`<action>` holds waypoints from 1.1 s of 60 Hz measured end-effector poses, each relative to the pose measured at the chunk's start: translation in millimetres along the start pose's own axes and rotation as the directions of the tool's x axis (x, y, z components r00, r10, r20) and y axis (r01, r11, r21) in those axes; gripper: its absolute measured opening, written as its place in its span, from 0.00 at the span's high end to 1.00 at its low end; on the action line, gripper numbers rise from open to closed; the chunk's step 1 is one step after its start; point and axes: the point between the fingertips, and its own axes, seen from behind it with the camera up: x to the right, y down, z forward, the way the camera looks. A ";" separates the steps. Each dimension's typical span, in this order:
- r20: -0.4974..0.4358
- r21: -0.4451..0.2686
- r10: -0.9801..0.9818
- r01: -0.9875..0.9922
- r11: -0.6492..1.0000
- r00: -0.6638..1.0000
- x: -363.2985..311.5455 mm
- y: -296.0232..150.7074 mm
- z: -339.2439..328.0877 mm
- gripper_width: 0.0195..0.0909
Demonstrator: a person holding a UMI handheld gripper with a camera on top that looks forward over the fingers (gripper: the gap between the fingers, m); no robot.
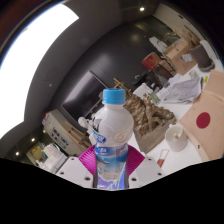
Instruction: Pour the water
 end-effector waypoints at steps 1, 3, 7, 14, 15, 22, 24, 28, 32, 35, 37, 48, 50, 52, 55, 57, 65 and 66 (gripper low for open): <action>0.014 -0.003 0.064 -0.064 0.998 0.998 -1.5 -3.1 7.2 0.80; 0.032 -0.011 0.183 -0.183 0.983 0.983 -5.4 -5.7 21.3 0.80; 0.060 -0.033 0.395 -0.394 0.919 0.917 0.6 -15.5 47.6 0.79; 0.057 -0.060 0.623 -0.620 0.782 0.780 22.6 -18.2 81.6 0.80; 0.051 -0.060 0.643 -0.641 0.766 0.764 27.4 -14.9 88.7 0.80; 0.047 -0.071 0.780 -0.777 0.626 0.624 54.6 -9.8 110.6 0.80; 0.053 -0.076 0.818 -0.815 0.575 0.572 59.4 -12.0 110.5 0.80; 0.057 -0.069 0.878 -0.876 0.478 0.475 73.2 -9.1 118.6 0.80; 0.069 -0.071 0.922 -0.920 0.384 0.380 81.9 -6.2 121.8 0.79; 0.072 -0.073 0.943 -0.941 0.330 0.325 87.2 -5.9 121.5 0.79; 0.071 -0.074 0.950 -0.948 0.308 0.303 90.0 -4.4 122.1 0.79; 0.020 -0.099 0.928 -0.923 0.371 0.371 91.4 9.6 119.5 0.80; 0.006 -0.106 0.902 -0.897 0.429 0.431 89.8 10.3 118.1 0.80; -0.001 -0.108 0.863 -0.858 0.502 0.505 86.9 7.3 114.9 0.80; 0.001 -0.110 0.780 -0.775 0.623 0.626 82.6 -2.7 110.6 0.80; 0.013 -0.106 0.707 -0.702 0.705 0.708 79.7 -14.8 105.8 0.79; 0.015 -0.015 0.275 -0.275 0.961 0.961 77.8 -79.3 81.6 0.79; 0.010 -0.002 0.220 -0.219 0.976 0.976 79.7 -88.0 77.4 0.79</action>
